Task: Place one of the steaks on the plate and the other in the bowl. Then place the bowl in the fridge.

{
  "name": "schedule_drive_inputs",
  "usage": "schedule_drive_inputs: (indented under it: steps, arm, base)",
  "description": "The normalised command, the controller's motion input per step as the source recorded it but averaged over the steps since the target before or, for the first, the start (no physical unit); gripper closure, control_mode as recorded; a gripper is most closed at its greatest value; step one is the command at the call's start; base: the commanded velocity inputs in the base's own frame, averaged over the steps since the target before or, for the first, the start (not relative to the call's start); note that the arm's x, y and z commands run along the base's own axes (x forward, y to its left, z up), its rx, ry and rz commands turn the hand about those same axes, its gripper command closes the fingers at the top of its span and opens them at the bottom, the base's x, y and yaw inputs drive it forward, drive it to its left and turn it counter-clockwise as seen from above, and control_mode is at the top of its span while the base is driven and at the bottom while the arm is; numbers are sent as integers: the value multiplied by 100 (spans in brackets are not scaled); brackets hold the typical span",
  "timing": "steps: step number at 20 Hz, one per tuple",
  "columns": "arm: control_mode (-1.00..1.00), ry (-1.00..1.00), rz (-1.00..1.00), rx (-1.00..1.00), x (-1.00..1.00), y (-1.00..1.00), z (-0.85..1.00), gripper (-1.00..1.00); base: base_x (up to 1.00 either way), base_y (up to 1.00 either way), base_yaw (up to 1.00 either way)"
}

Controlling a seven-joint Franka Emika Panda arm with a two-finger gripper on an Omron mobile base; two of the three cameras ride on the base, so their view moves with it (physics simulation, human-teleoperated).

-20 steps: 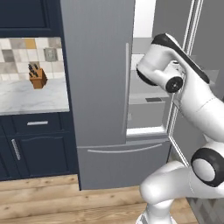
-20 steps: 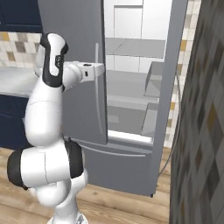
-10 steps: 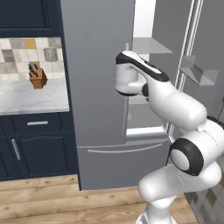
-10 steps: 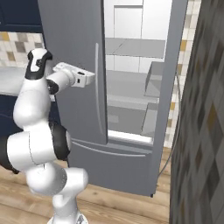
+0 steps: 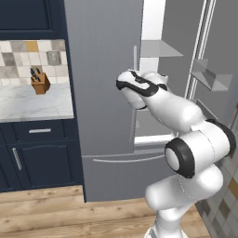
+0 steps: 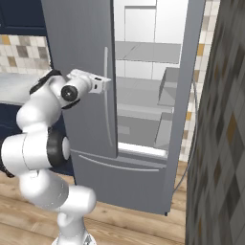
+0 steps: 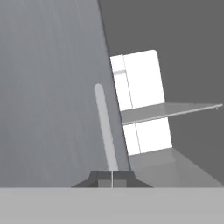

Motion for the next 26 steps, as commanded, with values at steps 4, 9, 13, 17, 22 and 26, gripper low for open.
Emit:
schedule_drive_inputs:
  steps: [4, 9, 13, 17, 22, 26]
  arm:
    - [-100, 8, 3, -11, 67, 8, -53, -100]
    - [-100, 0, 7, 0, 51, -5, -18, -100]
    - [-100, 0, 1, 0, 62, -20, -9, -100]
    - [-100, 0, 0, 0, 70, -13, -9, -100]
    - [-100, 0, 0, 0, 71, 0, -24, -100]
    - [-100, 0, -1, 0, 59, 13, -12, -100]
  base:
    - [0, 0, 0]
    - [0, 0, 0]
    - [0, 0, 0]
    - [0, 0, 0]
    - [0, 0, 0]
    - [0, 0, 0]
